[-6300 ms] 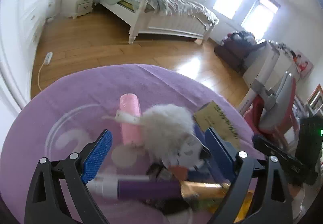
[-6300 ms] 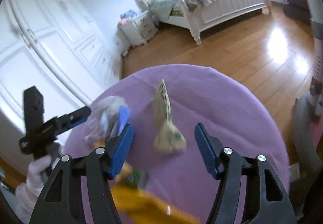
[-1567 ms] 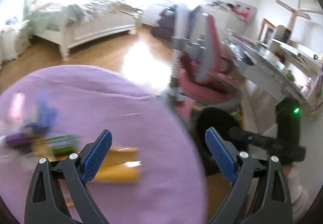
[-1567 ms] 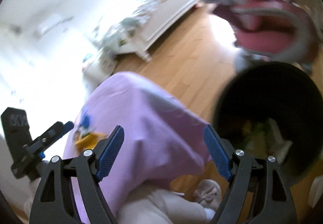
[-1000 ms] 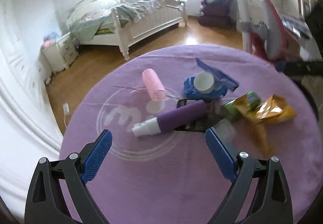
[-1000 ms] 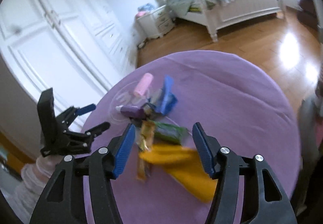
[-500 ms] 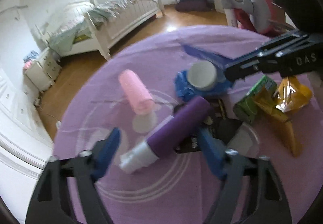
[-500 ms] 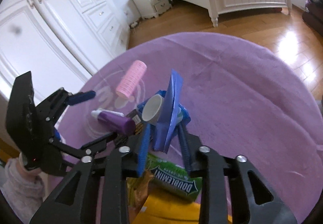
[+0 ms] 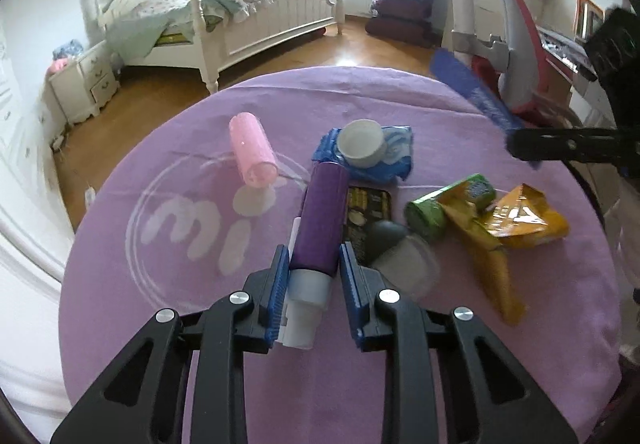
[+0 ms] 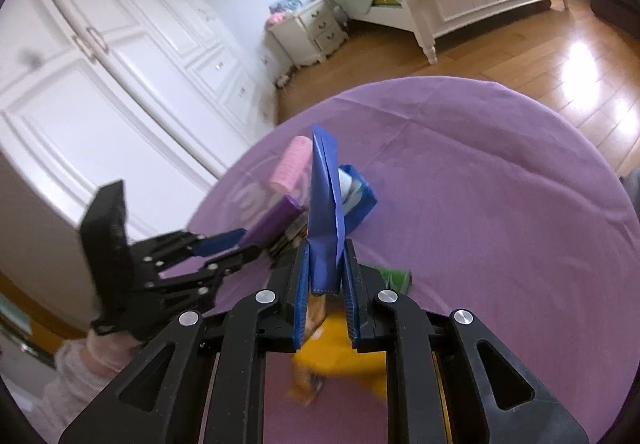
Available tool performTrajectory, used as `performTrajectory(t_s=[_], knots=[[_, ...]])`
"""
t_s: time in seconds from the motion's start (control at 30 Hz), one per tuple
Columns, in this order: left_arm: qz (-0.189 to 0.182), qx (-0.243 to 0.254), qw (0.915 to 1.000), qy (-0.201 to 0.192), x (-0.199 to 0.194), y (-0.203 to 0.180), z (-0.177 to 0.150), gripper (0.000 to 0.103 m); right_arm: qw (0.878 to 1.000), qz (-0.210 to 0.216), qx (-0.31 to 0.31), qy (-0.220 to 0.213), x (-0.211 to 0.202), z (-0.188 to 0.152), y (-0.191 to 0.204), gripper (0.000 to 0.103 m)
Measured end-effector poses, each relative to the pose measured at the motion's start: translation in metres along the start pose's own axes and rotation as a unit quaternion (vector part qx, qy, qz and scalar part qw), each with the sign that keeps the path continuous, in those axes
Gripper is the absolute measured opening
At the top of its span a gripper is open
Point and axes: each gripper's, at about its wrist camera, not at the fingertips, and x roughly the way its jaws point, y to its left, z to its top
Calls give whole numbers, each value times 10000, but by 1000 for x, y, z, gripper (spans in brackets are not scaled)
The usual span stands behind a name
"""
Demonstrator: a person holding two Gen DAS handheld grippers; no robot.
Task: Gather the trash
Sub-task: 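Grasp the blue wrapper with the right tool while the left tool grasps the purple-white tube, then carry both items over the black bin and open both tools to drop them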
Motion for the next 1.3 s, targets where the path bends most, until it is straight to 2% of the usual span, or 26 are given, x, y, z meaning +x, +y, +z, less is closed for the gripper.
performTrajectory(t_s=[0.13, 0.3, 0.37, 0.63, 0.77, 1.0, 1.3], knots=[[-21, -288, 9995, -107, -13, -3, -3, 26, 9996, 135, 143, -181, -31, -18, -2, 16], [-289, -772, 9953, -516, -43, -13, -3, 26, 9984, 197, 321, -416, -68, -36, -10, 16], [-386, -768, 9944, -614, -51, -25, 1, 26, 9975, 214, 417, -525, -82, -42, -18, 16], [-1103, -520, 9881, -932, -66, -107, 30, 26, 9906, 187, 879, -1032, -139, -62, -56, 16], [-1619, -341, 9814, -978, -58, -158, 47, 26, 9856, 63, 1135, -1255, -168, -77, -83, 16], [-2319, -28, 9690, -857, -28, -240, 75, 26, 9698, -284, 1703, -1725, -229, -109, -148, 17], [-2892, 518, 9555, -268, 22, -334, 87, 26, 9429, -752, 2439, -2140, -289, -162, -232, 17]])
